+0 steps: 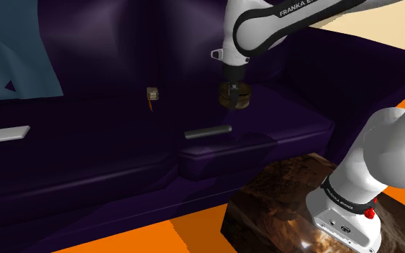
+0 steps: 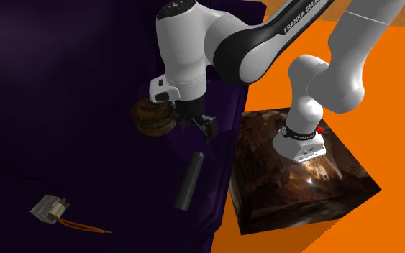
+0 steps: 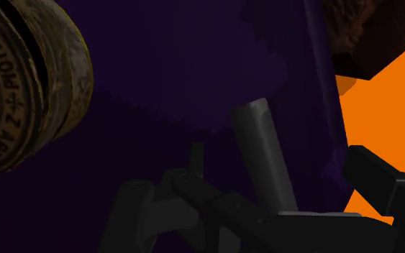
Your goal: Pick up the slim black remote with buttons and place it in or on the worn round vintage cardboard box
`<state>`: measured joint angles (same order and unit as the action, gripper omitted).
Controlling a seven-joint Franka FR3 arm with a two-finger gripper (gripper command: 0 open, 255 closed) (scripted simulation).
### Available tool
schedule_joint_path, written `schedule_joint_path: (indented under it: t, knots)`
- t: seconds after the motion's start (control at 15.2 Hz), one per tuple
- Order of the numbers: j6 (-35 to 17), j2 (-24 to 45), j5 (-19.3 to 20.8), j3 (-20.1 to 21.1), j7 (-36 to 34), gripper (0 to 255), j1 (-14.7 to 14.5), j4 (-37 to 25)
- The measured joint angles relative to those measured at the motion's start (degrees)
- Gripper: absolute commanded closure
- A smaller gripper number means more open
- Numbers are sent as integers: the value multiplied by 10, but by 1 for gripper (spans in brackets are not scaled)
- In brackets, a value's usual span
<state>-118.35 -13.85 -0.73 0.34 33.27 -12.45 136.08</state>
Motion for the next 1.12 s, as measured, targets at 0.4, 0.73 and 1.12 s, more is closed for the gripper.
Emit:
schedule_joint_path:
  t: [0.4,0.73,1.12]
  knots:
    - [-69,100,-26,15,112,0,-36,-27]
    - [-106,130,-31,18,130,0,-40,-19]
    - [-134,146,-32,19,131,0,-40,-7]
